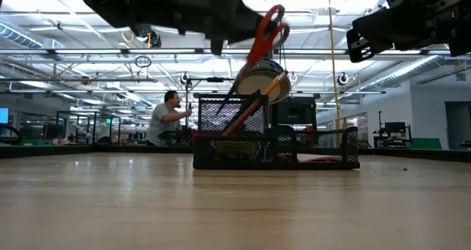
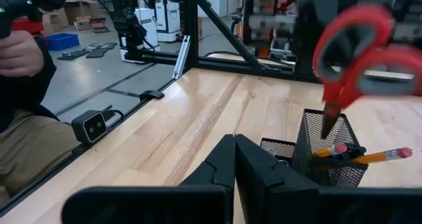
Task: Pick and place office supplies into organizer
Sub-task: Put the red scissor into the black desk organizer
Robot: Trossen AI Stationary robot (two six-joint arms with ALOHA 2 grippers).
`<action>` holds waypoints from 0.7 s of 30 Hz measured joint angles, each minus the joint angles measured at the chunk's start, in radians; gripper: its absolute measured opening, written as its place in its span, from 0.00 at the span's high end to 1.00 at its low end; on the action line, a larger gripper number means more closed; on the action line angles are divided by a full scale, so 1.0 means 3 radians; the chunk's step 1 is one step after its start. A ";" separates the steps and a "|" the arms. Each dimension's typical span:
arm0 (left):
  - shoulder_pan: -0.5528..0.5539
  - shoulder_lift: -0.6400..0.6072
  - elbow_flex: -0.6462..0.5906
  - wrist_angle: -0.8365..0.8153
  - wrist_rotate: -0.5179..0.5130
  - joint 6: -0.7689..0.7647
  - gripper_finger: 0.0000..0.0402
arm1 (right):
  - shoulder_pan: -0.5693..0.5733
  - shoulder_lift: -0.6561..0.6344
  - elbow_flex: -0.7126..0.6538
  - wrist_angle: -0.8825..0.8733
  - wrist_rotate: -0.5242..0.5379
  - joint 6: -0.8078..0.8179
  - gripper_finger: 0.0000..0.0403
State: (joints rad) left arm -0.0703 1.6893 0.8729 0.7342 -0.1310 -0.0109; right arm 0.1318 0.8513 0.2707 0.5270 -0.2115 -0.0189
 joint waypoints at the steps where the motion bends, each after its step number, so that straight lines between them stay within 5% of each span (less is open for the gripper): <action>1: 0.0000 0.0007 -0.0022 -0.0021 0.0014 -0.0009 0.97 | 0.0000 0.0000 0.0000 0.0000 0.0001 0.0000 1.00; 21: -0.0153 0.0089 -0.0286 0.0116 -0.0286 0.0180 0.93 | 0.0001 0.0001 0.0001 0.0076 0.0000 0.0024 1.00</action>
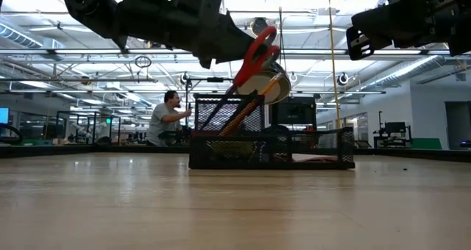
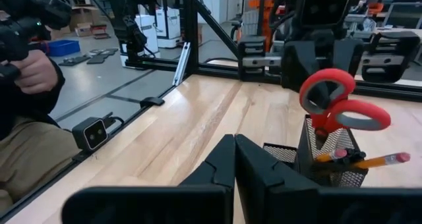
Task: Pick and place office supplies into organizer
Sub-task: Put the red scissor into the black desk organizer
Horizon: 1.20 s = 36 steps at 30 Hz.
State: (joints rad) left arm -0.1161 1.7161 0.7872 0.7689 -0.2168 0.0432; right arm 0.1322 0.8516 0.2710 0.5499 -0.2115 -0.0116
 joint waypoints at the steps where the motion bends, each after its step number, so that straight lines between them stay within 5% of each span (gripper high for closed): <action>1: -0.0003 0.0018 0.0000 -0.0004 -0.0007 0.0008 0.93 | 0.0000 0.0000 0.0000 0.0002 0.0000 0.0001 1.00; 12: 0.0037 0.0373 0.0000 0.0536 -0.0031 -0.0125 0.95 | 0.0000 0.0006 0.0001 0.0024 0.0001 0.0001 1.00; 20: 0.0006 0.0373 0.0000 0.0559 -0.0420 -0.0303 0.96 | 0.0000 0.0006 0.0001 0.0023 0.0000 0.0000 1.00; 36: 0.0003 0.0360 0.0011 0.0278 -0.0489 -0.0374 0.93 | 0.0000 0.0006 0.0001 0.0021 -0.0001 0.0025 1.00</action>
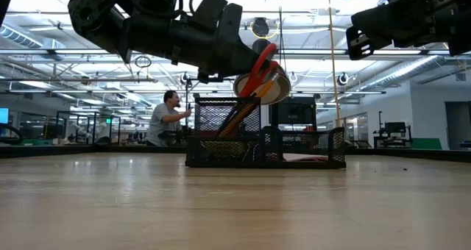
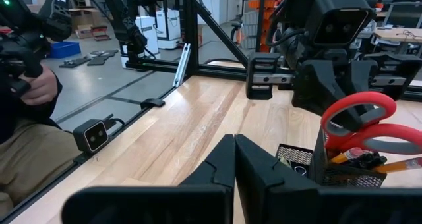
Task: Pick and place office supplies into organizer
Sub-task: Put the red scissor into the black desk organizer
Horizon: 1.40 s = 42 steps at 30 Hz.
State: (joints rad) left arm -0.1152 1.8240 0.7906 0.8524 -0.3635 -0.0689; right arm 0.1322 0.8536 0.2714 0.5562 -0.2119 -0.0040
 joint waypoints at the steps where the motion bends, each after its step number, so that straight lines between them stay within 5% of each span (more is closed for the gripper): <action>1: 0.0001 0.0000 0.0000 -0.0006 0.0015 0.0001 0.93 | 0.0000 0.0000 0.0000 0.0001 0.0000 0.0001 1.00; 7: 0.0005 0.0000 -0.0003 -0.0015 0.0136 0.0004 0.91 | 0.0001 0.0000 0.0000 -0.0001 0.0000 0.0001 1.00; 24: 0.0003 -0.0174 -0.0022 -0.0213 0.0248 0.0140 0.64 | 0.0001 0.0000 -0.0001 -0.0001 -0.0001 0.0061 1.00; 42: 0.0166 -0.0256 -0.0018 -0.0387 0.0099 -0.0024 0.76 | 0.0001 0.0000 -0.0001 0.0001 -0.0001 0.0062 1.00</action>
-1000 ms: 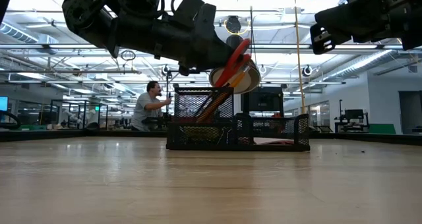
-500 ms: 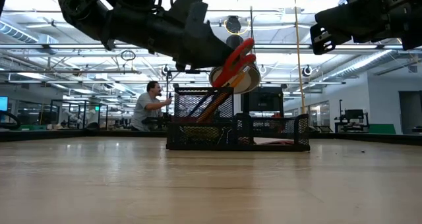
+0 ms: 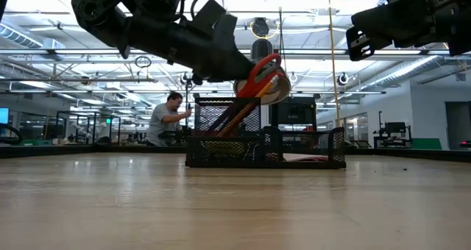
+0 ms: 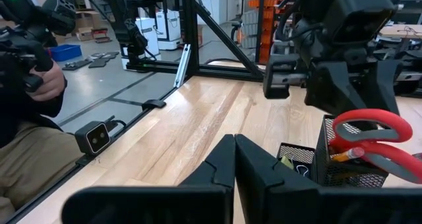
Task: Pick and place office supplies into organizer
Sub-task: Put the red scissor into the black desk organizer, then return to Home Position
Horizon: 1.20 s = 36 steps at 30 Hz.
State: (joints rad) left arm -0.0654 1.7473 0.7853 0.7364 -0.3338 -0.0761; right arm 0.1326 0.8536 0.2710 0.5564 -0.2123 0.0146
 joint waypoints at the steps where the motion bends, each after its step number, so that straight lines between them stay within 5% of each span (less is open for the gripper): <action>1: 0.0000 0.0000 0.0000 -0.0046 -0.0022 0.0011 0.77 | 0.0000 0.0000 0.0000 0.0001 0.0000 -0.0001 1.00; 11: -0.0046 -0.0123 0.0016 -0.0110 -0.0029 0.0465 0.77 | 0.0000 0.0000 0.0000 -0.0001 0.0000 -0.0004 1.00; 19: -0.0061 -0.0610 0.0013 -0.0708 -0.0118 0.0538 0.77 | 0.0000 -0.0001 -0.0004 -0.0023 0.0006 -0.0002 1.00; 27: -0.0374 -0.1475 0.0015 -0.1782 -0.0498 0.0834 0.78 | -0.0003 -0.0001 -0.0004 -0.0016 0.0010 -0.0001 1.00; 33: -0.0569 -0.2249 0.0013 -0.2611 -0.0727 0.0713 0.97 | -0.0221 -0.0233 -0.0003 -0.0169 0.0272 -0.0078 1.00; 36: -0.0657 -0.2599 -0.0151 -0.2640 -0.0732 0.0666 0.98 | -0.0388 -0.0505 -0.0003 -0.0435 0.0269 -0.0093 1.00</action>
State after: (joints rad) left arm -0.2625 0.9677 0.7401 -0.0555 -0.5533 0.1236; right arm 0.0161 0.7021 0.2703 0.4259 -0.1317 -0.0132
